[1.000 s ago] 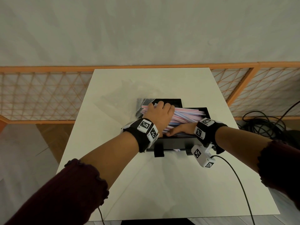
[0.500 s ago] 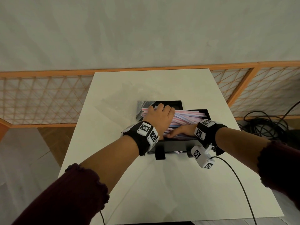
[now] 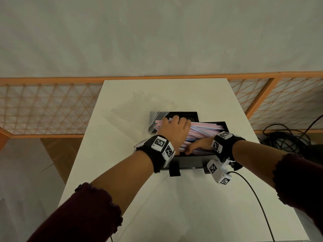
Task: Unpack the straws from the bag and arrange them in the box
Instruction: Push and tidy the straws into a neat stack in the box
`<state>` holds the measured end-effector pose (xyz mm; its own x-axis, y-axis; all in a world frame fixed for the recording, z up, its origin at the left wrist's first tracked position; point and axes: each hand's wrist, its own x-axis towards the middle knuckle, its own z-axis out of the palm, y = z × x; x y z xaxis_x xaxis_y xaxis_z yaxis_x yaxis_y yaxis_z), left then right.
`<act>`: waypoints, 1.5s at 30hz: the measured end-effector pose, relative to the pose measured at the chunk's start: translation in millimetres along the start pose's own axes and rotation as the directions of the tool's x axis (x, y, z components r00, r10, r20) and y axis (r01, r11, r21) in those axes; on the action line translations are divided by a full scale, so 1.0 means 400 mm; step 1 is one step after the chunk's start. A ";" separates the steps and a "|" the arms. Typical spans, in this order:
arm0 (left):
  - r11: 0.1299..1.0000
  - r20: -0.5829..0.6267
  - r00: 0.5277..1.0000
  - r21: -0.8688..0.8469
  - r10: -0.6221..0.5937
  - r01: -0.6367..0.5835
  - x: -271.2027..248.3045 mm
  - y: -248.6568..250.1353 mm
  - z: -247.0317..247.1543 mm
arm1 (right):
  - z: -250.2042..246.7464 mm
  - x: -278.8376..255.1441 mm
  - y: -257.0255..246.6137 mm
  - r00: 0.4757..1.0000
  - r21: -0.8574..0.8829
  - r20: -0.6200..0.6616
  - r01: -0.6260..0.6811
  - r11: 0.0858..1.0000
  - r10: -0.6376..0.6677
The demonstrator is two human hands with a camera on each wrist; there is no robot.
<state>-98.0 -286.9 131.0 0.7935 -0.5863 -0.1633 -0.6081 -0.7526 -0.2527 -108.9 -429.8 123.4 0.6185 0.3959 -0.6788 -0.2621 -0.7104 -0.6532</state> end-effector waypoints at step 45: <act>0.986 0.109 0.981 -0.073 0.158 -0.151 -0.016 -0.017 -0.053 | 0.028 -0.071 0.038 0.980 -0.454 -0.175 -0.163 0.876 0.092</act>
<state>-99.5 -284.5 154.0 0.6852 -0.6617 -0.3043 -0.7210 -0.6753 -0.1552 -138.7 -445.1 129.0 0.7119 0.2211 -0.6665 0.0062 -0.9511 -0.3089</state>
